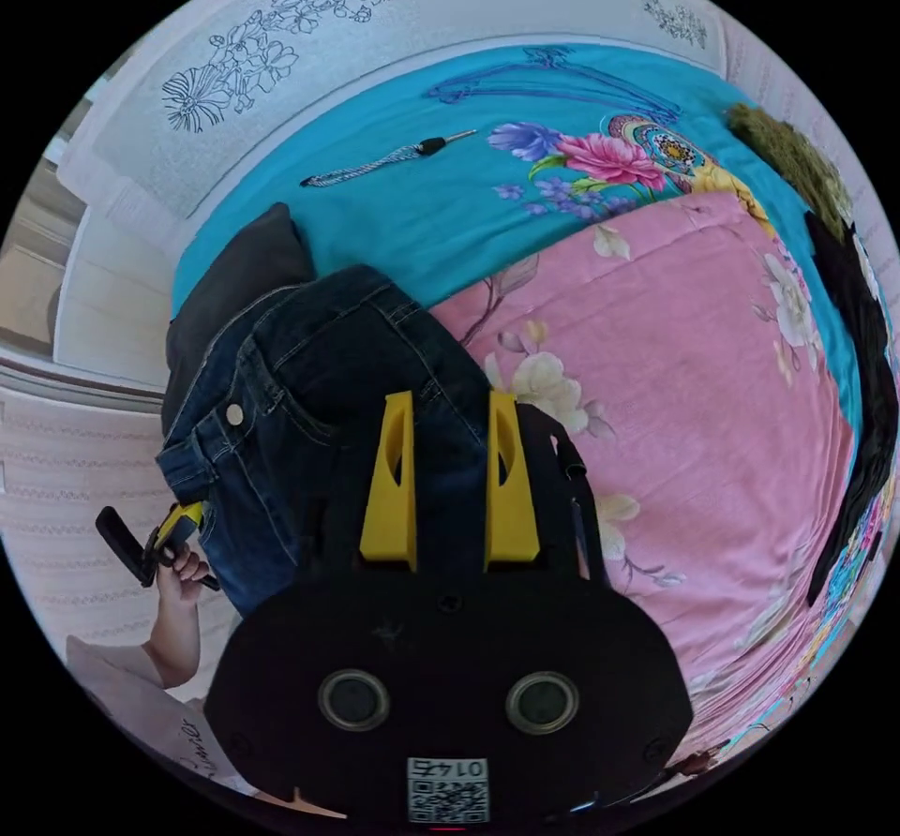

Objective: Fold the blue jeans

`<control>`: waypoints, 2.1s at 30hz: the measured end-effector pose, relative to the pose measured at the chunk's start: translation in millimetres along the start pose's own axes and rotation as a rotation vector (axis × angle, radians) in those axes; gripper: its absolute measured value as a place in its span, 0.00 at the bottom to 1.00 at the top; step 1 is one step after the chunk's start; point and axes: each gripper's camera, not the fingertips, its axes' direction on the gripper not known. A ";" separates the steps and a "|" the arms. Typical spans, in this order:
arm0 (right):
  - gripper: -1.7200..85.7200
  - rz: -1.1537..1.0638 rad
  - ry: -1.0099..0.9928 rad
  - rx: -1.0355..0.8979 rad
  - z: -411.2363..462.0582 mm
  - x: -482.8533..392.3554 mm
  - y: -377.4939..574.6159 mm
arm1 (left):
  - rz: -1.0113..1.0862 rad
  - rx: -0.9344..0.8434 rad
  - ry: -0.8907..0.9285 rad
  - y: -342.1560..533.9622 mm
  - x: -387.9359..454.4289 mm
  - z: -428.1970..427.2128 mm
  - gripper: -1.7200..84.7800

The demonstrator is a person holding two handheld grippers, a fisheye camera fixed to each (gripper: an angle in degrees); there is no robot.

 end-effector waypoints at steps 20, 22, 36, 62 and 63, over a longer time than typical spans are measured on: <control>0.10 -0.164 0.030 0.253 -69.4 -30.8 107.7 | 0.223 0.027 -0.325 34.8 76.5 -15.9 0.08; 0.11 -0.196 0.066 0.268 -89.7 -28.1 172.7 | 0.316 0.000 -0.322 53.2 109.8 -19.8 0.08; 0.14 0.947 0.264 0.165 -158.4 26.5 784.2 | 1.118 -0.593 0.335 339.3 477.6 133.3 0.08; 0.15 1.218 0.031 0.433 -149.6 50.4 1132.5 | 1.595 -0.742 0.483 710.4 918.4 337.8 0.09; 0.15 1.218 0.034 0.440 -151.0 50.8 1137.5 | 1.614 -0.738 0.464 715.0 921.5 341.9 0.10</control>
